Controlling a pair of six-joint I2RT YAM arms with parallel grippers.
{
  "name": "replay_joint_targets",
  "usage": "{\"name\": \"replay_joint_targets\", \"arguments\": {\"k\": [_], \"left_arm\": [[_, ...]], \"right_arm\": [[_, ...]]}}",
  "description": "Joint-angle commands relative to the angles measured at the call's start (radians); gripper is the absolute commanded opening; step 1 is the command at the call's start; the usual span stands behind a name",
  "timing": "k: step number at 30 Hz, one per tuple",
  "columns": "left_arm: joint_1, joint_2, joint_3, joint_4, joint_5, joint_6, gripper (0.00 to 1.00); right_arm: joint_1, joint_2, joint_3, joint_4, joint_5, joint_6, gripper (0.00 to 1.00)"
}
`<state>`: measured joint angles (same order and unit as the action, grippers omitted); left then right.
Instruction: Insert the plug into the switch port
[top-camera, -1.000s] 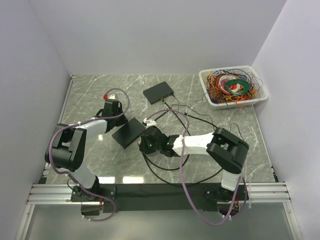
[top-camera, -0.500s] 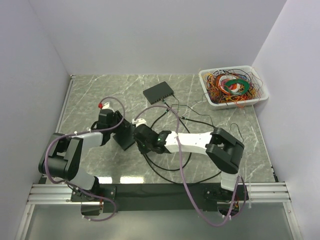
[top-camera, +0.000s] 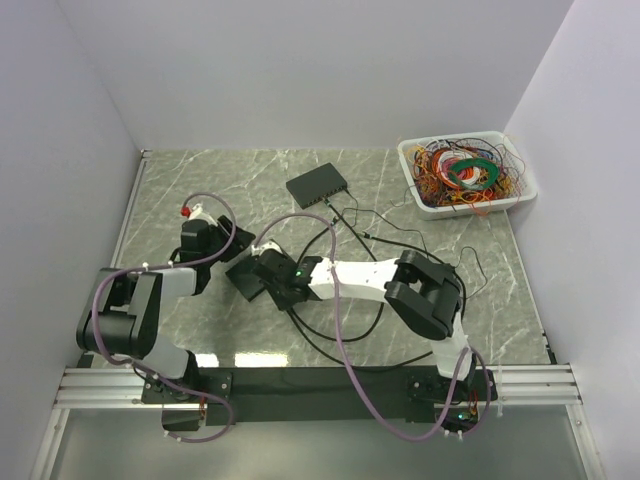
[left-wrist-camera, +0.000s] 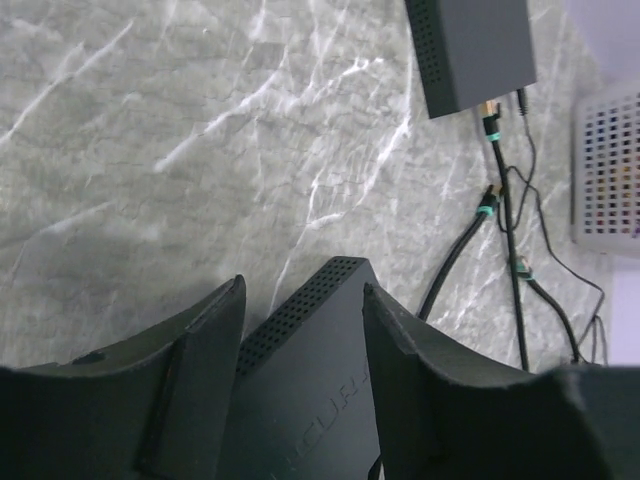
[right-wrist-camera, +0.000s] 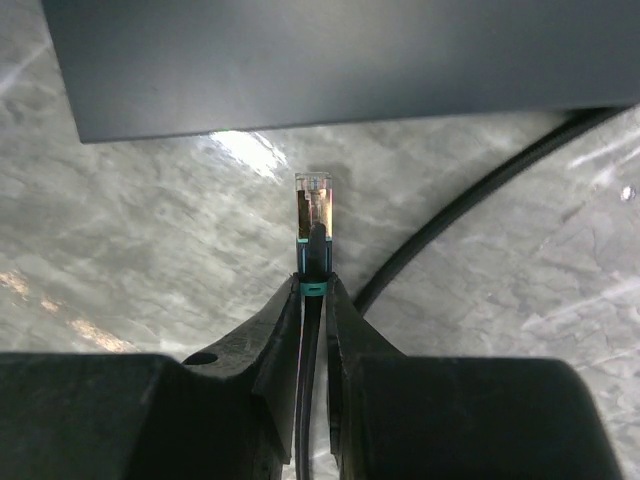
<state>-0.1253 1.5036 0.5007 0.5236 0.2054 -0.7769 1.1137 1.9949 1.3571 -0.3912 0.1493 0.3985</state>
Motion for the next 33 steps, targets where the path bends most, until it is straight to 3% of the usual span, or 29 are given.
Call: {"name": "replay_joint_targets", "arguments": {"k": [1, 12, 33], "left_arm": [[0.018, 0.035, -0.019, 0.111, 0.098, -0.018, 0.54], [0.019, 0.067, -0.057, 0.184, 0.173, -0.004, 0.41], [0.016, 0.147, -0.04, 0.227, 0.261, 0.014, 0.4]], "right_arm": [[0.009, 0.027, 0.06, -0.049, 0.01, -0.02, 0.0], [0.008, 0.07, 0.135, -0.078, 0.045, -0.026, 0.0], [0.008, 0.094, 0.229, -0.129, 0.091, -0.041, 0.0]]}}
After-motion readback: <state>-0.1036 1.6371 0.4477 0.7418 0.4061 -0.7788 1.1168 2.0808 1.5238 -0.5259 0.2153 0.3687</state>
